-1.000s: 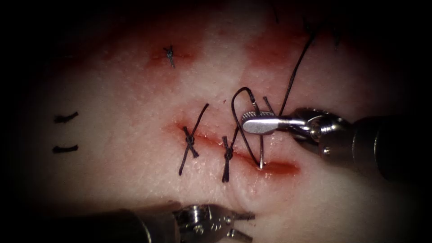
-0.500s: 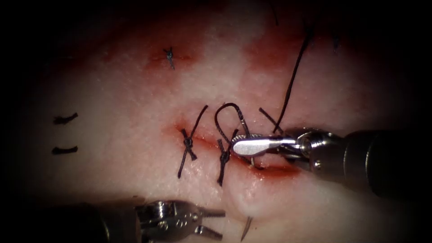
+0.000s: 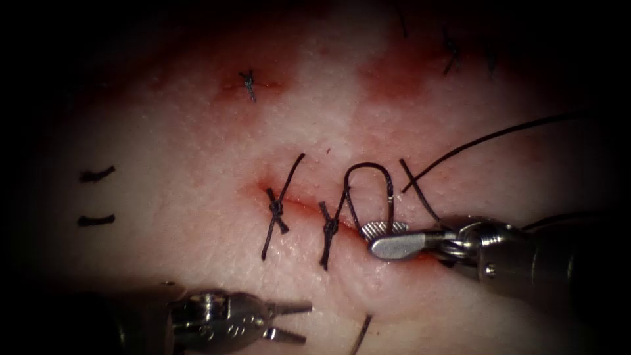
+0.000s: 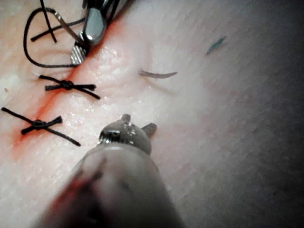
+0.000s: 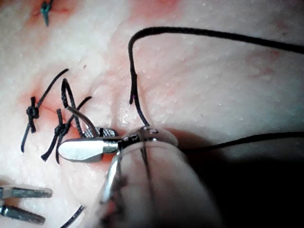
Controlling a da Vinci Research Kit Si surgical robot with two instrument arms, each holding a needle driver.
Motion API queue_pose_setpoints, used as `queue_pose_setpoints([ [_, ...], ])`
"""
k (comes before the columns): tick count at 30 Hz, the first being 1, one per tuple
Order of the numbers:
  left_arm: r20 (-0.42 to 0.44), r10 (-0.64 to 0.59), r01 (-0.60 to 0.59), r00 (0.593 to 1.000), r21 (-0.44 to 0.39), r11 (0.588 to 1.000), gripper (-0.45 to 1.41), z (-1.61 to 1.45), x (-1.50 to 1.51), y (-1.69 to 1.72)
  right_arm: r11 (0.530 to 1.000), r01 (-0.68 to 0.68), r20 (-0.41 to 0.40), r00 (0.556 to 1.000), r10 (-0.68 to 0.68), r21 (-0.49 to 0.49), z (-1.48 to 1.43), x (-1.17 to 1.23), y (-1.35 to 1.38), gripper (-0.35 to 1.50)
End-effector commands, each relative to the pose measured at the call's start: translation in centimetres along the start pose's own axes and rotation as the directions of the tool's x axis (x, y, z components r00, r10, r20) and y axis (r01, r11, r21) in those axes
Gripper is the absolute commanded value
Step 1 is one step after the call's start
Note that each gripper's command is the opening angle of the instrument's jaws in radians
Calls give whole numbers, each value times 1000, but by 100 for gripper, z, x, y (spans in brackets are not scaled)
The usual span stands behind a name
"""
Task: Wound Closure
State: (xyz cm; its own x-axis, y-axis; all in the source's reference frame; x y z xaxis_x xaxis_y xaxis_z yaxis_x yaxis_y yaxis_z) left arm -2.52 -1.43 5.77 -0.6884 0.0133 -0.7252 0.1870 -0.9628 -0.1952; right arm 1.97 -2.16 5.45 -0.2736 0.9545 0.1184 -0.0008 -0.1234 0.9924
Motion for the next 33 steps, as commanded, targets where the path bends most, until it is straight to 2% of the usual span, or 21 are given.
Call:
queue_pose_setpoints([
  [1,-54,51,-51,997,13,999,49,10,7,-2,996,90,-3,996,-90,-2,4,12,9,118],
  [4,-168,123,-117,978,45,992,54,10,17,-14,976,219,-6,976,-219,-20,-5,39,18,131],
  [6,-214,135,-127,967,54,990,59,9,19,-19,956,289,15,957,-288,-43,-15,48,21,133],
  [8,-261,150,-132,954,83,988,74,8,19,-27,911,400,107,915,-389,-104,-33,59,19,133],
  [9,-272,156,-135,949,93,986,78,7,19,-30,900,422,128,904,-408,-112,-39,61,18,133],
  [13,-334,165,-135,928,112,985,76,8,23,-39,855,505,182,858,-481,-118,-53,68,12,131],
  [14,-346,168,-140,923,104,985,73,11,26,-41,817,565,187,820,-541,-116,-58,69,12,131],
  [15,-351,171,-145,921,99,984,73,13,27,-42,800,589,188,803,-565,-113,-59,69,12,131],
  [16,-361,176,-154,916,90,984,71,17,28,-43,746,659,194,748,-635,-99,-61,71,12,131],
  [19,-390,190,-178,901,65,982,63,22,32,-46,634,768,213,638,-741,-92,-65,77,14,131],
  [23,-398,200,-205,895,30,978,63,27,36,-50,547,832,304,547,-780,-94,-70,83,15,138],
  [25,-409,200,-211,890,18,977,63,28,38,-53,524,845,339,527,-779,-108,-71,84,15,143],
  [29,-412,183,-199,893,5,980,52,30,41,-57,522,847,357,520,-776,-97,-71,79,15,143],
  [30,-409,184,-201,894,0,980,44,32,42,-58,515,853,359,509,-783,-87,-71,78,15,141],
  [31,-409,173,-195,896,-12,981,26,34,44,-61,512,857,361,497,-789,-58,-71,75,14,140],
  [33,-422,147,-187,894,-54,981,10,36,46,-64,516,856,363,489,-793,-24,-71,71,13,135],
])
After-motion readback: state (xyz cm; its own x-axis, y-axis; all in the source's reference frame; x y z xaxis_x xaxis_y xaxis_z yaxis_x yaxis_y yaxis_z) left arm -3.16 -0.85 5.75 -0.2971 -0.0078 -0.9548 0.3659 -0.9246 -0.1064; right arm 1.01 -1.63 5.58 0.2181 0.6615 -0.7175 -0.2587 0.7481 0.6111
